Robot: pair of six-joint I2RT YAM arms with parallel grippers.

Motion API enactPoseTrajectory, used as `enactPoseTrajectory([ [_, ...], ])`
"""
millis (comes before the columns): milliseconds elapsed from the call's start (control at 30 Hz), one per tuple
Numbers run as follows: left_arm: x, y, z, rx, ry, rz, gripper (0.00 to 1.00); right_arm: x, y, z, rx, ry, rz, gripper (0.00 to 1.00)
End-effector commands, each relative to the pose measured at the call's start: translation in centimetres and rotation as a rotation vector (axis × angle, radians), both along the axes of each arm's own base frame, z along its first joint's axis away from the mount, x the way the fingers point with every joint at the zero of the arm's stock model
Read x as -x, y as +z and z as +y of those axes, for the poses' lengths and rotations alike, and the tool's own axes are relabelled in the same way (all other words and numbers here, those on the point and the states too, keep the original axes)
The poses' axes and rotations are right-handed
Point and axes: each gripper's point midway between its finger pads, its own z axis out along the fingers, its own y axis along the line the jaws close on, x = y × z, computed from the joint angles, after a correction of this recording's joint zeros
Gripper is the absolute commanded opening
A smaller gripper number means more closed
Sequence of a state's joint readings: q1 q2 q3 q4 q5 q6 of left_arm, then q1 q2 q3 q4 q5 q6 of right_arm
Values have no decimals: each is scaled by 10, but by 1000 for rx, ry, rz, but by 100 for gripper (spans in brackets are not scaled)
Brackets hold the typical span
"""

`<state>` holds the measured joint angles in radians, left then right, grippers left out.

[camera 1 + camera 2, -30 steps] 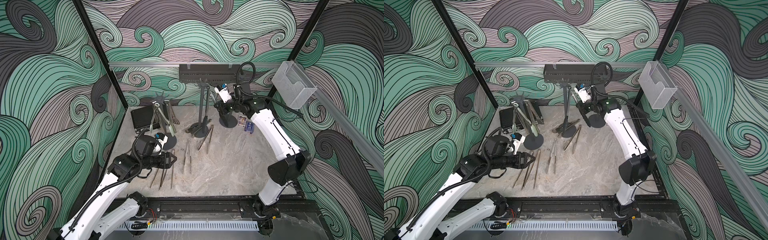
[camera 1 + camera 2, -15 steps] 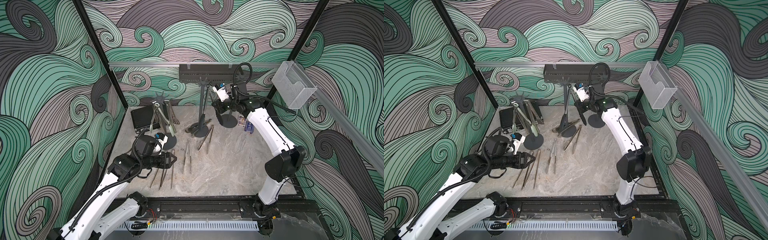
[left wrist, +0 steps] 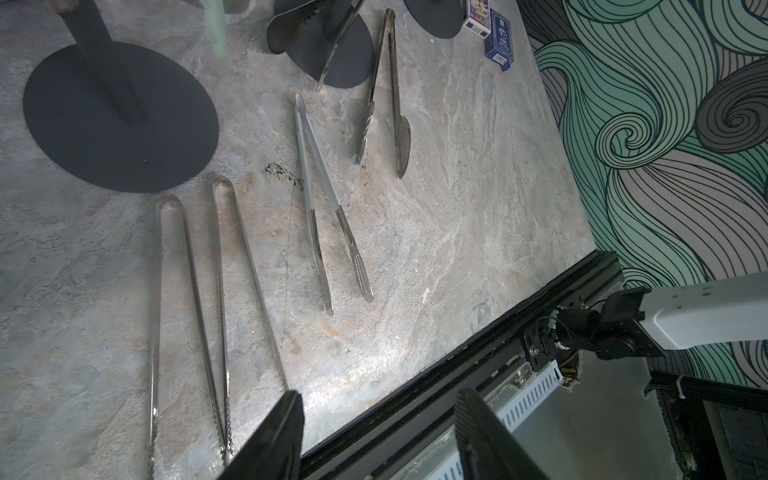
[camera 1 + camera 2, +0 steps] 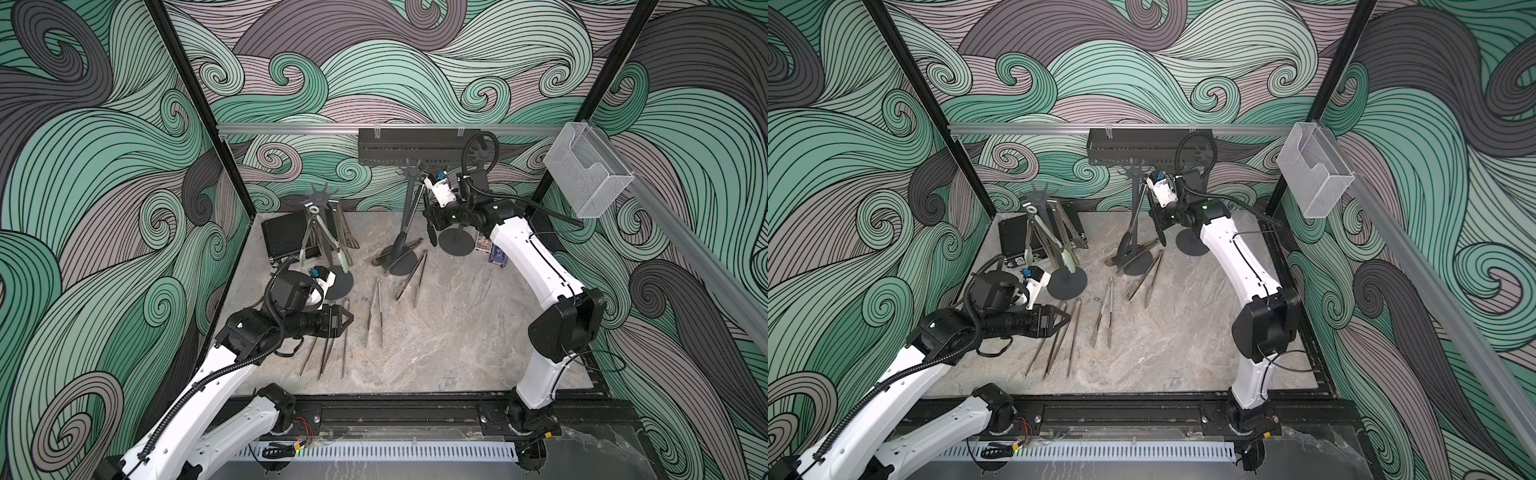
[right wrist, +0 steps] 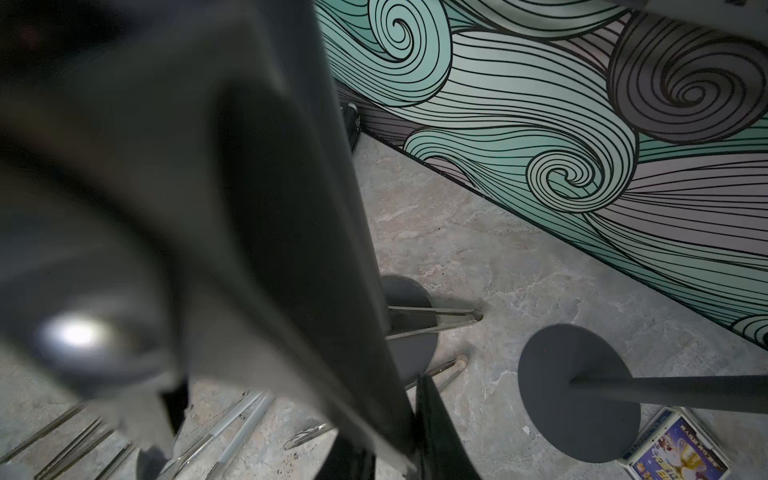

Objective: Hang food tongs on kitchen utensil racks
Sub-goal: Hang the food tongs on the rack.

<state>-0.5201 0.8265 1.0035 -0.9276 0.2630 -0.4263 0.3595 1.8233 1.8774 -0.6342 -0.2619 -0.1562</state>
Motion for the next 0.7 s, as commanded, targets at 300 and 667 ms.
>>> enactPoseTrajectory([
  [300,4,3,7,-1,19,-15,59,20,8,-10,-20,-29,26,31],
  [667,2,3,5,0,17,-15,59,36,-6,-24,-22,-95,62,35],
])
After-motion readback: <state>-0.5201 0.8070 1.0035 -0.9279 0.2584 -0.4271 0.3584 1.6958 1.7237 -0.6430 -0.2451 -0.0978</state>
